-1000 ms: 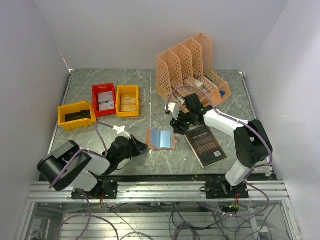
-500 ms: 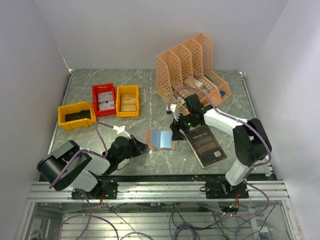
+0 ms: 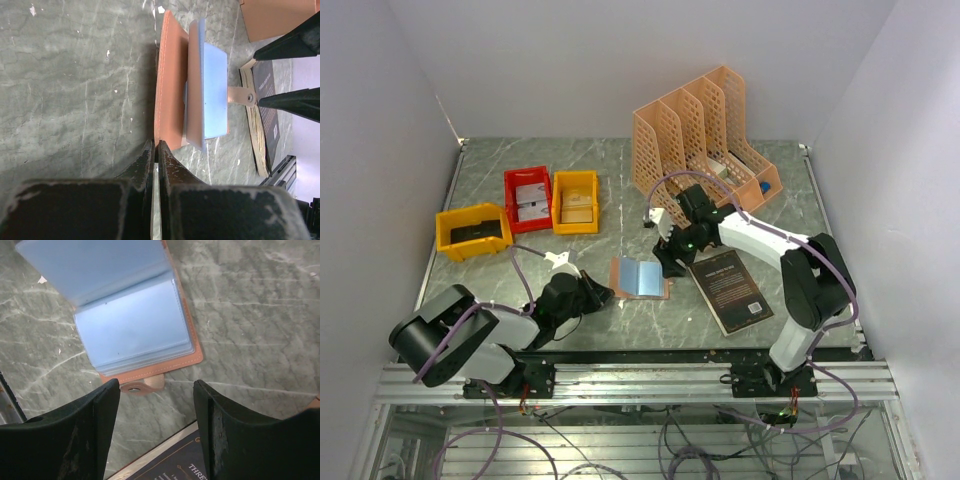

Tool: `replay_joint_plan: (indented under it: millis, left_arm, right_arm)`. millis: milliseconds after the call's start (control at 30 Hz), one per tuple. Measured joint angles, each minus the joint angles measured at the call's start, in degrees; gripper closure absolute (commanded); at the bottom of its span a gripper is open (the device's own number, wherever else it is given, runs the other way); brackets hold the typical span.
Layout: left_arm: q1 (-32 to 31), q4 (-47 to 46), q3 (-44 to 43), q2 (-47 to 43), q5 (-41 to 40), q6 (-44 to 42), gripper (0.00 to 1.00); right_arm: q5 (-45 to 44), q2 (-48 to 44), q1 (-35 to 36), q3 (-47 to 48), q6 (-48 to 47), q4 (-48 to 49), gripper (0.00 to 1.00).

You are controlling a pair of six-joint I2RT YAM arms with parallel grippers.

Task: Put the credit cards into the card holder
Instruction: Open the card holder at the center of the board.

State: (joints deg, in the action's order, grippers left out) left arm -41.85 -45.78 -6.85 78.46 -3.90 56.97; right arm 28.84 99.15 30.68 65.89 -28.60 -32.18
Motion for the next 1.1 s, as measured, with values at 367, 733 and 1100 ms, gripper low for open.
replay_joint_plan:
  millis: [367,733,1100]
  left_arm:
    - [-0.3,2.3,-0.6,-0.7,-0.9,-0.1,0.93]
    - [-0.7,2.8,-1.0,-1.4,-1.0,-0.2,0.93]
    - [-0.7,4.7,-3.3,-0.3,-1.0,-0.7,0.59]
  right_arm:
    - [-1.8,2.4,2.1,0.6,-0.2,-3.1,0.46]
    - [-6.3,4.2,2.3,1.8,1.1,-3.7,1.0]
    - [1.1,0.9,-0.8,2.8,2.5,-3.5,1.0]
